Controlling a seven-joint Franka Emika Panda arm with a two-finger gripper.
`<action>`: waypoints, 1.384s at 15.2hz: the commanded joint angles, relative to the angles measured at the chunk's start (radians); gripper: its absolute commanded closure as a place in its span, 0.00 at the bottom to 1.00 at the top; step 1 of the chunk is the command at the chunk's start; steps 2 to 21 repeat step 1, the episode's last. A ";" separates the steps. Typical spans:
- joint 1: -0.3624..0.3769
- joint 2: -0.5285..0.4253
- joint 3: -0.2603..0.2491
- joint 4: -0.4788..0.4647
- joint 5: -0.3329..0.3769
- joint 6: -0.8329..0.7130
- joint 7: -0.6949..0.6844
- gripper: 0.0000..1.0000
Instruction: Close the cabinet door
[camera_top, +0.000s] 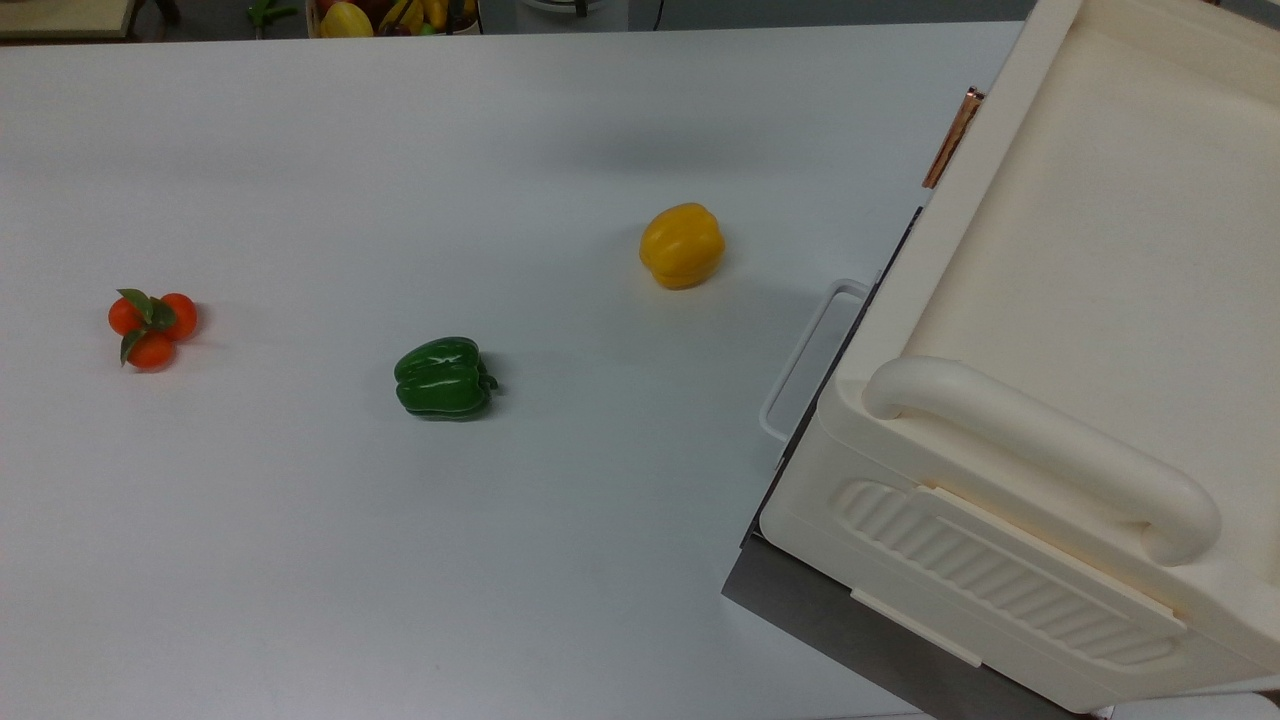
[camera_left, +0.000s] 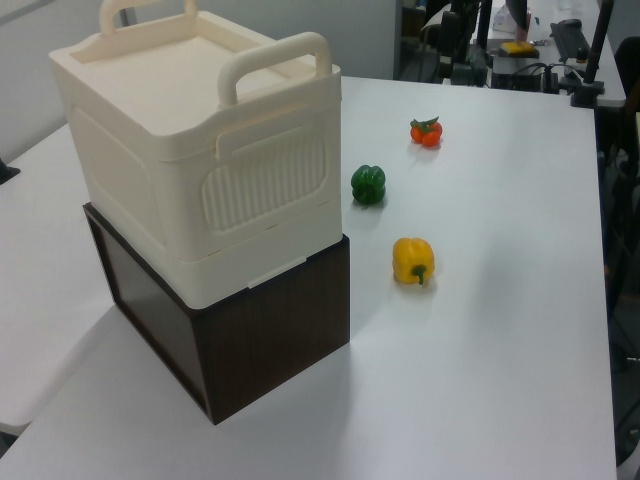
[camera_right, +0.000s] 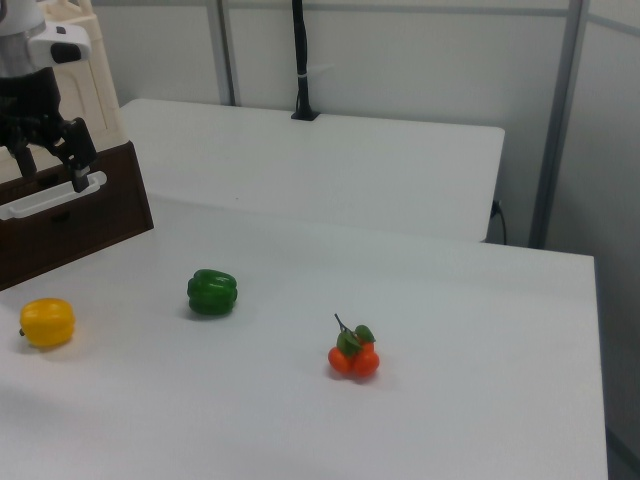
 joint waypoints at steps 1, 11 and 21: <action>0.023 -0.012 -0.019 -0.014 -0.015 0.027 -0.007 0.00; 0.023 -0.012 -0.019 -0.014 -0.015 0.027 -0.007 0.00; 0.023 -0.012 -0.019 -0.014 -0.015 0.027 -0.007 0.00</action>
